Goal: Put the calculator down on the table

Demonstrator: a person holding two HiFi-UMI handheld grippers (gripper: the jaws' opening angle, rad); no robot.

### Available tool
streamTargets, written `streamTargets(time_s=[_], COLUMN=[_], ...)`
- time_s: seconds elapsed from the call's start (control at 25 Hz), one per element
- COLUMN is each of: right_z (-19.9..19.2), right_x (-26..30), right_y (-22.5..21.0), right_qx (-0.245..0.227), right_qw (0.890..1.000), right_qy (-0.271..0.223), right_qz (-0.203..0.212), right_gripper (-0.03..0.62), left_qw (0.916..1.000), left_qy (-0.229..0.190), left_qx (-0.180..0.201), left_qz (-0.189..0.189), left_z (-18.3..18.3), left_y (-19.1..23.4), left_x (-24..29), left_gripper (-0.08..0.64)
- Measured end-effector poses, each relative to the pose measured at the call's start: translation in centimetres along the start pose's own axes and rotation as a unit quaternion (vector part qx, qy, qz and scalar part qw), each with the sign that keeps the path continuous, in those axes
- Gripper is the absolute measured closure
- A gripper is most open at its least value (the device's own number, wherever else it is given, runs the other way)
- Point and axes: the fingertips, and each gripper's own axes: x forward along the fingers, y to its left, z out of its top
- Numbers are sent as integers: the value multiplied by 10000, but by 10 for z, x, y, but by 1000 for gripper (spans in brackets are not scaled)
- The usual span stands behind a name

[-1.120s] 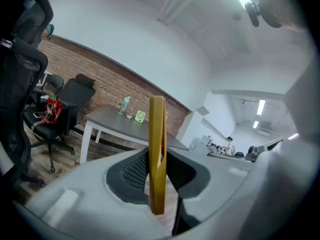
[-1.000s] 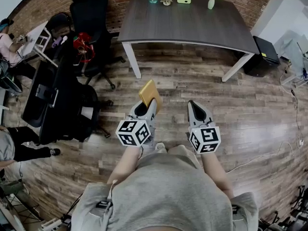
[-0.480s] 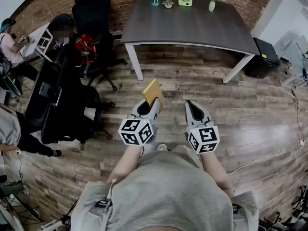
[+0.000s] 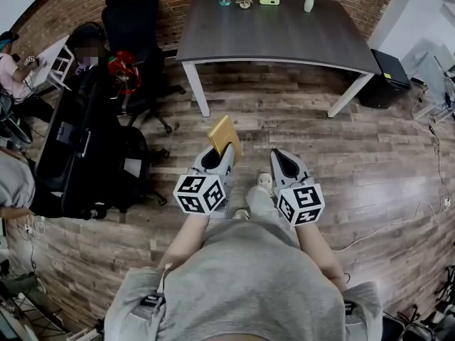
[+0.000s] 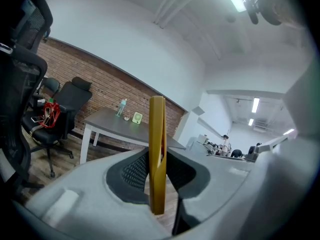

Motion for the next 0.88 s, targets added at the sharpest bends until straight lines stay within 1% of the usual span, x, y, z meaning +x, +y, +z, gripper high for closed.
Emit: streamTargets(time_s=[0.2, 0.4, 0.64, 0.88], right_z=[-4, -3, -1, 2], right_x=[0, 16, 40, 66], right_y=[-2, -7, -18, -44], right_qx=[95, 166, 188, 238], right_qw=[9999, 9998, 9998, 9997], right_qy=[-34, -79, -57, -24], right_qz=[-19, 3, 31, -26], right_gripper=[590, 591, 591, 591], left_qw=[10000, 9999, 9997, 9998], left_qy=[5, 14, 40, 47], left_qx=[28, 91, 120, 103], left_qz=[54, 132, 185, 134], left_z=[-4, 0, 8, 15], left_y=[2, 14, 28, 37], left_x=[-3, 6, 28, 62], left_gripper=[475, 476, 474, 474])
